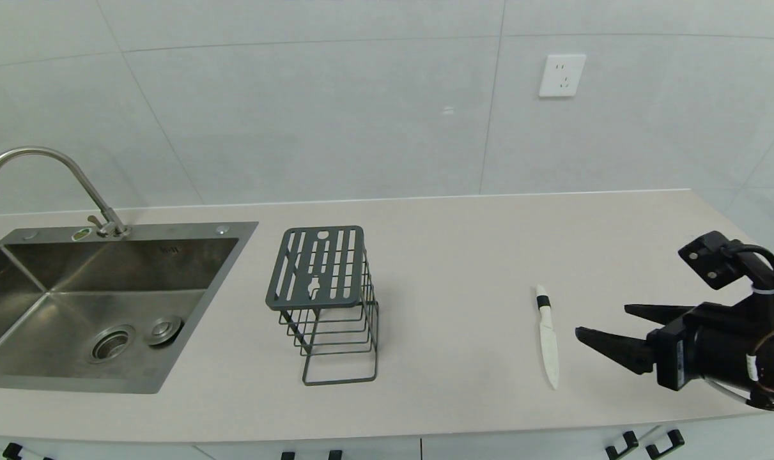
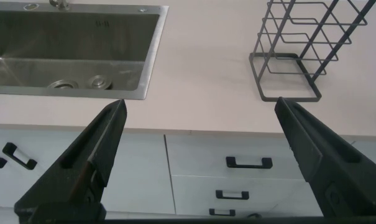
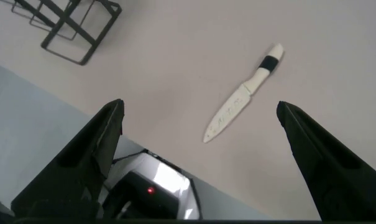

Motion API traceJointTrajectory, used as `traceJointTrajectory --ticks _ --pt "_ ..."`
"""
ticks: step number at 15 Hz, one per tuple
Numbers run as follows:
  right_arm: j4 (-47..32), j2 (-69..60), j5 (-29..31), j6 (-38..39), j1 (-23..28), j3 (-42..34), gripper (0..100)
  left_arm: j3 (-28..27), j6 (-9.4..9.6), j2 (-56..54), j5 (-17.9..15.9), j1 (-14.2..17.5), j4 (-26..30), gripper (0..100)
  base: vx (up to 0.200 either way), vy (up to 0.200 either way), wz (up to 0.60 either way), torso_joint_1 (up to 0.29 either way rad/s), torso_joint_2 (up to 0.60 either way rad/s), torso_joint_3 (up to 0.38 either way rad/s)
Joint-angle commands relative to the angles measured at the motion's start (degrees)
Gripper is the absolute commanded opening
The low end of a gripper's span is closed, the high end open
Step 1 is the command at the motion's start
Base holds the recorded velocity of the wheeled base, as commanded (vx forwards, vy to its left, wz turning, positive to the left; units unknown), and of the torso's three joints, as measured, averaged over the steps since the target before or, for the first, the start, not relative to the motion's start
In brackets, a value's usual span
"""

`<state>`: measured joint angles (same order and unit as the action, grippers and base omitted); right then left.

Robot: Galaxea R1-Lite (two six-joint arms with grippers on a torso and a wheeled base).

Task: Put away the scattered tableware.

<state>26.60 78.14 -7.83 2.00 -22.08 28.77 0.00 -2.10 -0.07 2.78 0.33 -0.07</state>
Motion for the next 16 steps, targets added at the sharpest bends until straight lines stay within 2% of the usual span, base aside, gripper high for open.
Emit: traceJointTrajectory --ticks 1,3,6,10,16 --pt "0.0 4.8 3.1 1.2 -1.9 1.9 100 0.0 -0.01 0.1 0.0 0.0 0.0 100 0.0 0.0 0.0 0.0 0.0 0.0" --pt "-0.1 7.9 9.6 3.4 -3.1 4.1 100 0.0 0.08 0.1 0.0 0.0 0.0 100 0.0 0.0 0.0 0.0 0.0 0.0" --pt "-2.3 14.7 14.7 10.1 -4.6 9.6 100 0.0 0.08 0.1 0.0 0.0 0.0 100 0.0 0.0 0.0 0.0 0.0 0.0" --pt "-9.6 19.9 17.7 12.9 -4.5 13.5 100 0.0 -0.01 0.1 0.0 0.0 0.0 100 0.0 0.0 0.0 0.0 0.0 0.0" --pt "-8.8 28.5 18.1 13.1 -1.0 16.3 100 0.0 -0.1 0.1 0.0 0.0 0.0 100 0.0 0.0 0.0 0.0 0.0 0.0"
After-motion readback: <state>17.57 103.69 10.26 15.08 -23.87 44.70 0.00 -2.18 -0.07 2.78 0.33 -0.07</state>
